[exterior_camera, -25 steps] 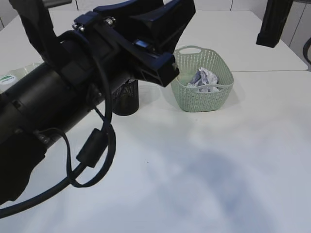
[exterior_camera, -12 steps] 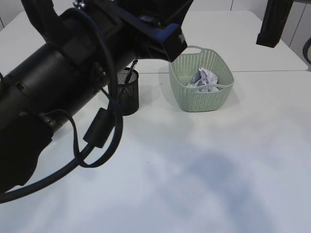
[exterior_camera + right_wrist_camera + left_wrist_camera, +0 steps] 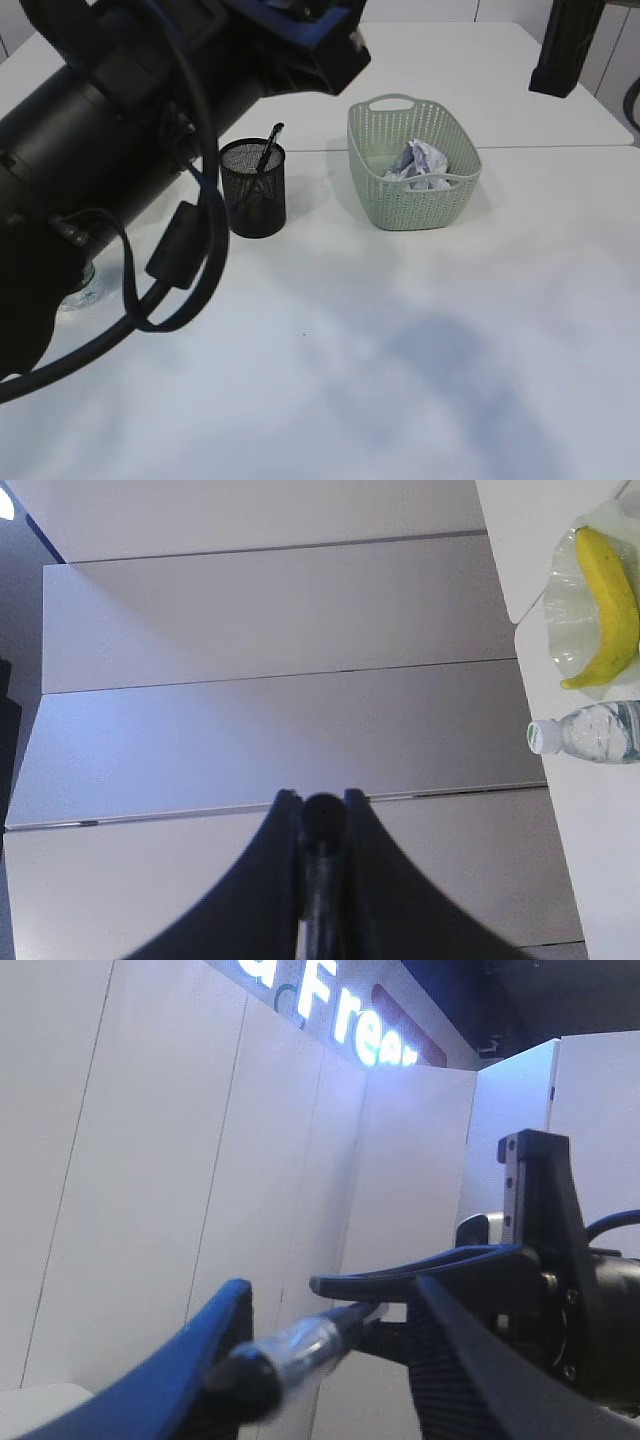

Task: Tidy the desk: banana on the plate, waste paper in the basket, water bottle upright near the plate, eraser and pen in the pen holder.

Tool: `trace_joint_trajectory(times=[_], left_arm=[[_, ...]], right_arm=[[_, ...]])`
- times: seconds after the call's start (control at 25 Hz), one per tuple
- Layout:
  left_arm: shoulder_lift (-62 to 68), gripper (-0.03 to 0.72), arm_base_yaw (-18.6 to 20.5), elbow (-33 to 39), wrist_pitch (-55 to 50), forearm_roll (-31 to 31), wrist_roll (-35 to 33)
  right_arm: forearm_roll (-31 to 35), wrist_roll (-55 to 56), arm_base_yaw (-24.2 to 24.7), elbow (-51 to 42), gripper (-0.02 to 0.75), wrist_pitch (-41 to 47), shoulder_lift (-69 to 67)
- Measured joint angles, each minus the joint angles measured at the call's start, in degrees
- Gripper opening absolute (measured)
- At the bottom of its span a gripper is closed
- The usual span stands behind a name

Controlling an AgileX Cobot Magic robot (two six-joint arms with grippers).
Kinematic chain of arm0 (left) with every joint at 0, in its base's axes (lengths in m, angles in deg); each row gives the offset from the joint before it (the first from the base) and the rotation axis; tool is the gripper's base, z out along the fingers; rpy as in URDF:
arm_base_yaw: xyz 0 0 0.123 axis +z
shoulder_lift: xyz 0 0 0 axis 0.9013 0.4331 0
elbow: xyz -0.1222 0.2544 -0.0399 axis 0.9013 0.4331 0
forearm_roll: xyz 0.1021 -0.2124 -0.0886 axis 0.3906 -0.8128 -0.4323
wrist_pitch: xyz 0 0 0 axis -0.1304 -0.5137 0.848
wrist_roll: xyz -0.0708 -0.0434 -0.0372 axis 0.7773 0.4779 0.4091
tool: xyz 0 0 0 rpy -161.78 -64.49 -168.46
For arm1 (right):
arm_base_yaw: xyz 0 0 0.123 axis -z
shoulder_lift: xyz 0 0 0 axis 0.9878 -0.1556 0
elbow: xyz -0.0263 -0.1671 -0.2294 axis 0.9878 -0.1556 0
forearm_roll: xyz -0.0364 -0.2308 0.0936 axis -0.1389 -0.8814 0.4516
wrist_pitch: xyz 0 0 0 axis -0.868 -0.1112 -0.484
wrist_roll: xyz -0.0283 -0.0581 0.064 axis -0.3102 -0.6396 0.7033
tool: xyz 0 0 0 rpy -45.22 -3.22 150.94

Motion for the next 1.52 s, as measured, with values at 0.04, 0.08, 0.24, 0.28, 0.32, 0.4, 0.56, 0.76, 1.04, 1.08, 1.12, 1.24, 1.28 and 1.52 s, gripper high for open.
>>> trace_joint_trajectory(times=[0.04,0.08,0.24,0.28,0.32,0.4,0.56,0.76,1.04,1.08,1.12,1.24,1.28,1.52], left_arm=[[0.0,0.352,0.0,0.0,0.0,0.0,0.1],[0.0,0.35,0.0,0.0,0.0,0.0,0.14],[0.0,0.309,0.0,0.0,0.0,0.35,0.37],[0.0,0.29,0.0,0.0,0.0,0.35,0.37],[0.0,0.272,0.0,0.0,0.0,0.35,0.41],[0.0,0.25,0.0,0.0,0.0,0.35,0.5],[0.0,0.239,0.0,-0.11,0.0,0.35,0.5],[0.0,0.238,0.0,-0.11,0.0,0.46,0.94],[0.0,0.177,0.0,-0.11,0.0,0.46,1.07],[0.0,0.151,0.0,-0.11,0.0,0.6,1.21],[0.0,0.125,0.0,-0.11,0.0,0.89,1.34],[0.0,0.071,-0.13,-0.11,0.1,1.68,1.58],[0.0,0.066,-0.13,-0.11,0.08,1.78,1.68],[0.0,0.056,-0.13,-0.11,0.22,1.78,1.79]], right_arm=[[0.0,0.0,0.0,0.0,0.042,0.0,0.0],[0.0,0.0,0.0,0.0,0.042,-0.09,0.0],[0.0,0.0,0.0,0.0,0.042,-0.21,0.0],[0.0,0.0,0.0,0.0,0.042,-0.21,0.0],[0.0,0.0,0.0,0.0,0.042,-0.21,0.0],[0.0,0.1,0.0,0.0,0.042,-0.21,0.0],[0.0,0.12,0.0,0.0,0.042,-0.21,0.0],[0.0,0.22,0.0,0.0,0.042,0.01,0.03],[0.0,0.22,0.0,0.0,0.042,0.21,0.12],[0.0,0.22,0.0,0.0,0.042,0.21,0.12],[0.0,0.34,0.0,0.0,0.042,0.21,0.12],[0.1,0.46,0.0,0.0,0.042,0.21,0.12],[0.1,0.46,0.0,0.0,0.042,0.21,0.12],[0.19,0.46,0.0,0.0,0.042,0.34,0.12]])
